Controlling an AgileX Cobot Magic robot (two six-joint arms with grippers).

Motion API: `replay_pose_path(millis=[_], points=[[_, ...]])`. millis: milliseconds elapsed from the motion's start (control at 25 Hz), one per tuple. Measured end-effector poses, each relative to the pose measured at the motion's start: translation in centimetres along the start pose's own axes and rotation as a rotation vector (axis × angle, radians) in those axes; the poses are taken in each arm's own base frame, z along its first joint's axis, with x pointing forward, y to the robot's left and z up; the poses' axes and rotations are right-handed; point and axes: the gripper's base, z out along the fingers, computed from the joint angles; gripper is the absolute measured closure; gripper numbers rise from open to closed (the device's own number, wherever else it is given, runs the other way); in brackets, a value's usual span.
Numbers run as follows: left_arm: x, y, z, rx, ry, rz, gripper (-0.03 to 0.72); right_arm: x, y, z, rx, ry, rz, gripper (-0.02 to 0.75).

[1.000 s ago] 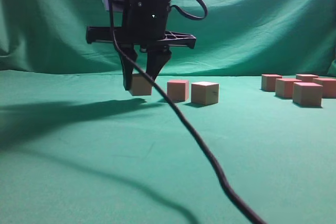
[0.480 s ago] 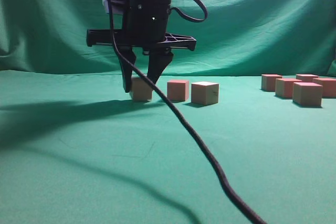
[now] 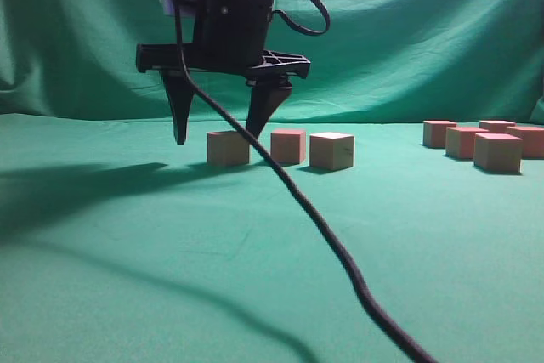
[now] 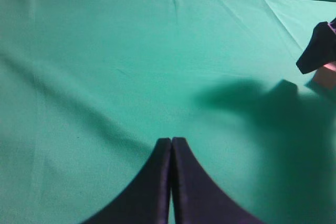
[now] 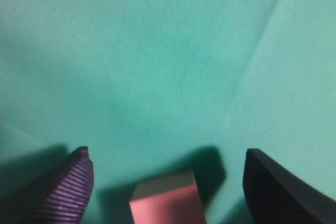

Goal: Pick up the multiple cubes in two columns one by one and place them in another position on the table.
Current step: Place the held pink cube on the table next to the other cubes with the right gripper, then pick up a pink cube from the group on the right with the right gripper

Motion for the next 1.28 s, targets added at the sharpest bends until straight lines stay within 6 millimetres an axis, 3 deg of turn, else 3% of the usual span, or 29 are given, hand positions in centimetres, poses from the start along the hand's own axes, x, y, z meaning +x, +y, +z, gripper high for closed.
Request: replay_pose_path(millis=[80, 160, 280, 520, 720, 920, 1040, 1280], points=[[0.0, 0.0, 0.0, 0.000, 0.000, 0.000, 0.688, -0.3, 0.1, -0.3, -0.005, -0.025, -0.020, 0.222], [0.0, 0.0, 0.0, 0.000, 0.000, 0.000, 0.688, -1.1, 0.2, -1.0, -0.010, -0.051, -0.036, 0.283], [0.0, 0.0, 0.0, 0.000, 0.000, 0.000, 0.688, -2.6, 0.3, -3.3, -0.009, -0.088, -0.041, 0.277], [0.0, 0.0, 0.0, 0.000, 0.000, 0.000, 0.688, -4.9, -0.4, -10.2, 0.057, -0.096, -0.060, 0.277], [0.0, 0.0, 0.0, 0.000, 0.000, 0.000, 0.688, -5.3, -1.4, -16.3, 0.071, -0.180, -0.046, 0.277], [0.0, 0.0, 0.0, 0.000, 0.000, 0.000, 0.688, -3.2, -3.3, -24.1, 0.131, -0.262, -0.060, 0.277], [0.0, 0.0, 0.0, 0.000, 0.000, 0.000, 0.688, -1.2, -5.8, -26.1, 0.217, -0.243, -0.045, 0.277], [0.0, 0.0, 0.0, 0.000, 0.000, 0.000, 0.688, 4.6, -12.8, -22.9, 0.344, -0.003, 0.116, 0.277]])
